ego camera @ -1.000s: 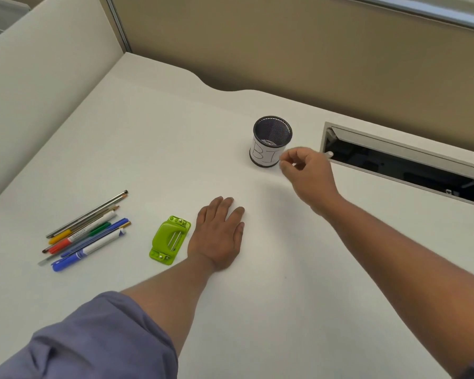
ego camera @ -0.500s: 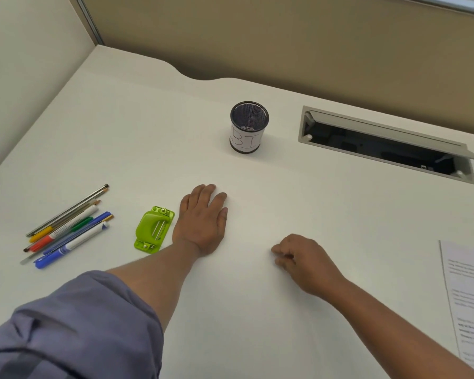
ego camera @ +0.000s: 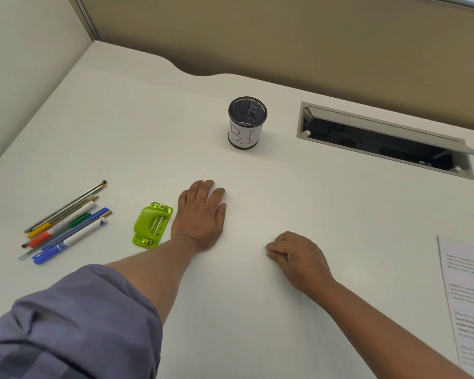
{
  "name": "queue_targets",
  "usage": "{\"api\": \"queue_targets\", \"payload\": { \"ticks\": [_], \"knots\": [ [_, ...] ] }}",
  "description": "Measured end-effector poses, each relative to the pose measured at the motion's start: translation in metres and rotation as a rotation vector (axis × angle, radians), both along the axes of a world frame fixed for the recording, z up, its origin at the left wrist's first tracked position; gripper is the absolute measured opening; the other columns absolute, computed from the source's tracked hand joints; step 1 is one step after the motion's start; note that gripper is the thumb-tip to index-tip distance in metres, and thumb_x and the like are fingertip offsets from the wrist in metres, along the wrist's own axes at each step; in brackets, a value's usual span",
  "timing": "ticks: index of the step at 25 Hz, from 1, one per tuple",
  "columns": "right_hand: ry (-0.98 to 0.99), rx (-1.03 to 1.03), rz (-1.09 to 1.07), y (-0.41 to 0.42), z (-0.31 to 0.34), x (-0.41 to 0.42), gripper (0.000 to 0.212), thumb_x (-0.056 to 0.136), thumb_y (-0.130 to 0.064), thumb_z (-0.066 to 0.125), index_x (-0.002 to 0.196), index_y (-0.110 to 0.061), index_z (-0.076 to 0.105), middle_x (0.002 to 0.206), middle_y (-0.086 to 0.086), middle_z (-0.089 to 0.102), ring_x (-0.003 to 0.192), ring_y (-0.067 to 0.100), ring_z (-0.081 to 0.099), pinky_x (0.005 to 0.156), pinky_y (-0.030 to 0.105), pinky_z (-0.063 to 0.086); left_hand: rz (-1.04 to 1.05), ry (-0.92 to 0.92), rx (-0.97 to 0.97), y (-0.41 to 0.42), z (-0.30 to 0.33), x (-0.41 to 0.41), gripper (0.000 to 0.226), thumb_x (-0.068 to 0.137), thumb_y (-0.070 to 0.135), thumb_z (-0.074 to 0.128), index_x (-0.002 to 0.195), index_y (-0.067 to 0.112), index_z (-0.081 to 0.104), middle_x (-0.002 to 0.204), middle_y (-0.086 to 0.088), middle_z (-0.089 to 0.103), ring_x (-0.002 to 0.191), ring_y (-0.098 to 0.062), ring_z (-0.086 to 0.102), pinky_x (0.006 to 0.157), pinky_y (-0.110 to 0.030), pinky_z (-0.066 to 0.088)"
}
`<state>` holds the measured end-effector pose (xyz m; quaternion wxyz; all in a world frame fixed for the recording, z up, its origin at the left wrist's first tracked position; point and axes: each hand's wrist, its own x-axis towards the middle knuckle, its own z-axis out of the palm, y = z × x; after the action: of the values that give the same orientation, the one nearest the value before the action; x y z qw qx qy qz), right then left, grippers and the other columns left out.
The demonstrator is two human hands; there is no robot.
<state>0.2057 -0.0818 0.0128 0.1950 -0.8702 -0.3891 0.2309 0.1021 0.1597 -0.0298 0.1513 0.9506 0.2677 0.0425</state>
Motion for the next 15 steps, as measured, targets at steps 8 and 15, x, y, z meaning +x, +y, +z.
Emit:
{"api": "queue_targets", "payload": {
  "ticks": [8,15],
  "knots": [
    [-0.272,-0.090,0.220,0.006,0.004,-0.006,0.011,0.084,-0.003,0.066,0.084,-0.015,0.067,0.084,-0.004,0.061,0.072,0.025,0.055,0.049,0.031,0.046,-0.001,-0.001,-0.001,0.000,-0.001,0.001,0.043,0.099,0.038,0.037,0.136,0.022,0.052,0.151,-0.008,0.043,0.142,-0.032,0.031,0.115,-0.047,0.023],
    [-0.342,-0.284,0.386,0.014,0.005,-0.004,0.023,0.071,0.006,0.055,0.083,-0.013,0.050,0.082,0.002,0.048,0.060,0.025,0.041,0.045,0.033,0.028,-0.001,-0.006,0.007,0.000,-0.001,0.001,0.041,0.099,0.038,0.039,0.135,0.022,0.052,0.150,-0.008,0.044,0.141,-0.032,0.032,0.114,-0.047,0.023]
  ]
}}
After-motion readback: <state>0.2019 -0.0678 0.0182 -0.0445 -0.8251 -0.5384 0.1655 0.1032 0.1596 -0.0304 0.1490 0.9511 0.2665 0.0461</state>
